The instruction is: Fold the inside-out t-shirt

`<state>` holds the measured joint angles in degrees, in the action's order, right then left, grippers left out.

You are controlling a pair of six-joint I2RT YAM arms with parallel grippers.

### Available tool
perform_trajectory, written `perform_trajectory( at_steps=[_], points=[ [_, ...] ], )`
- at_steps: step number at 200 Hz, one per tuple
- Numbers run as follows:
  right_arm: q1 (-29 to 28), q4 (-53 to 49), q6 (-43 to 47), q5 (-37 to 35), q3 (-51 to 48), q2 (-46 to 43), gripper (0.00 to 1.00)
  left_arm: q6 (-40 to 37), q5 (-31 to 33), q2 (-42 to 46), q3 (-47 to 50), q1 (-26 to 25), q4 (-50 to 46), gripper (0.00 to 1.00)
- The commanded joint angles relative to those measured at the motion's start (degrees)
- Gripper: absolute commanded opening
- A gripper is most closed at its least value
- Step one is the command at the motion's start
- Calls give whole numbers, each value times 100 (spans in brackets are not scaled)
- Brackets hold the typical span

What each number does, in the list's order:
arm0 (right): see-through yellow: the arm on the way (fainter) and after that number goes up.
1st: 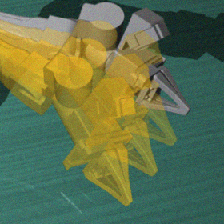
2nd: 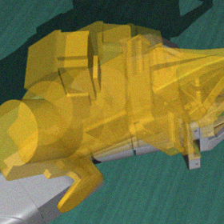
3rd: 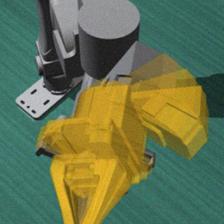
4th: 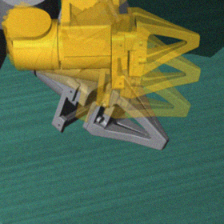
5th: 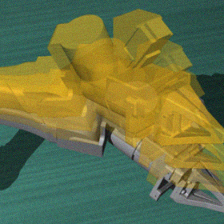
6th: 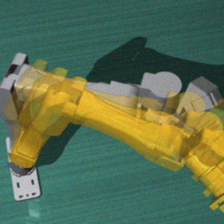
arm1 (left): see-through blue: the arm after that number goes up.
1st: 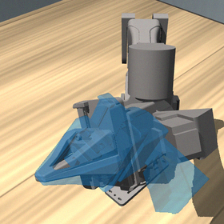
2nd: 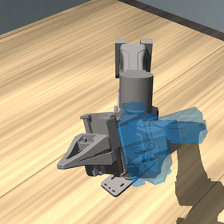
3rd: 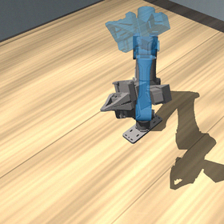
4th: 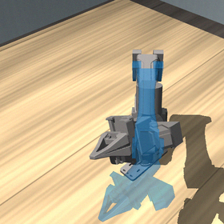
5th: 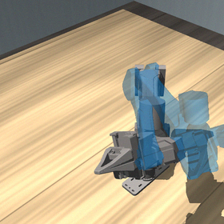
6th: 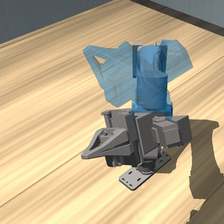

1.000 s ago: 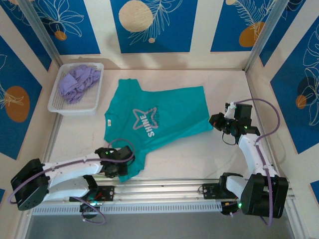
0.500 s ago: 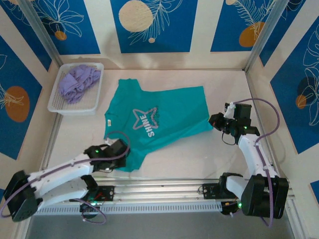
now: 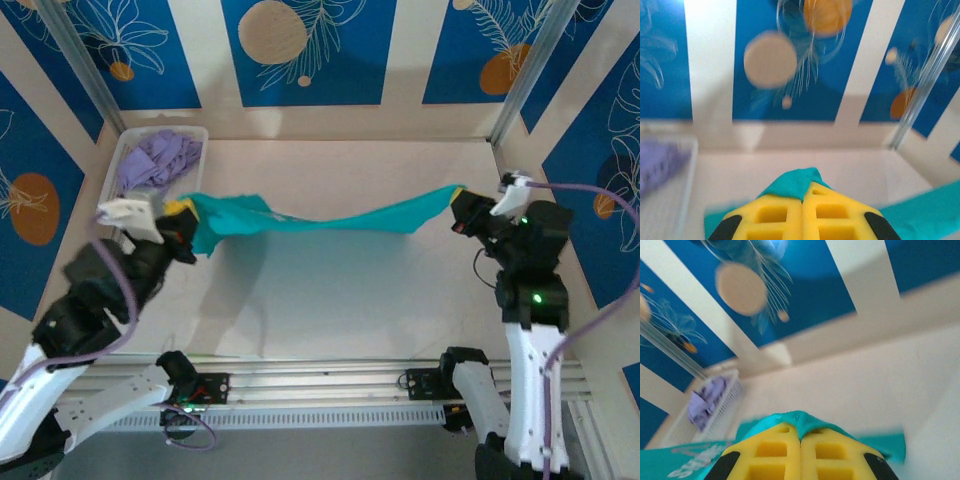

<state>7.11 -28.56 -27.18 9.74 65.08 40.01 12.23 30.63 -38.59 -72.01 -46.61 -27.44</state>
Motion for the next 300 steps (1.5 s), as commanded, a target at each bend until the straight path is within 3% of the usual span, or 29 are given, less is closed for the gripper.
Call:
perform_trajectory(
  at_steps=[1, 31, 39, 55, 62, 92, 122, 166, 212, 246, 270, 300],
  points=[
    [-23, -607, 117, -150, 739, -203, 0, -1437, 463, -364, -709, 45, 634, 0],
    [-27, -395, 51, -197, 1112, 8, 0, -2060, 1257, -1380, -1316, 292, 1109, 0],
    [-27, -256, 76, -220, 1096, 176, 0, -1631, 890, -1700, -1531, 771, 816, 0],
    [-43, 168, 140, -329, 987, 597, 0, -483, -536, -2442, -1927, 2152, 200, 0],
    [-44, 391, 156, -373, 924, 801, 0, -293, -932, -2765, -2034, 2518, 167, 0],
    [-83, 1319, 286, -303, 917, 1793, 0, -156, -1447, -3816, -2474, 2950, 526, 0],
    [-129, 1408, 480, -164, 1353, 2389, 0, -174, -1840, -4435, -3113, 3031, 463, 0],
    [-158, 799, 890, -88, 1602, 2106, 0, -5, -2456, -3695, -2555, 3035, 671, 0],
    [-152, 320, 1057, -178, 1566, 959, 0, 448, -3133, -2027, -1443, 3032, 1082, 0],
    [-150, -29, 1067, -340, 1856, 154, 0, 647, -3466, -1033, -1253, 3032, 1202, 0],
    [-158, -210, 1135, -462, 2187, -67, 0, 693, -3510, -824, -1395, 3023, 1177, 0],
    [-152, -269, 1319, -618, 2434, 80, 0, 508, -3076, -1142, -1581, 3030, 1042, 0]
  ],
)
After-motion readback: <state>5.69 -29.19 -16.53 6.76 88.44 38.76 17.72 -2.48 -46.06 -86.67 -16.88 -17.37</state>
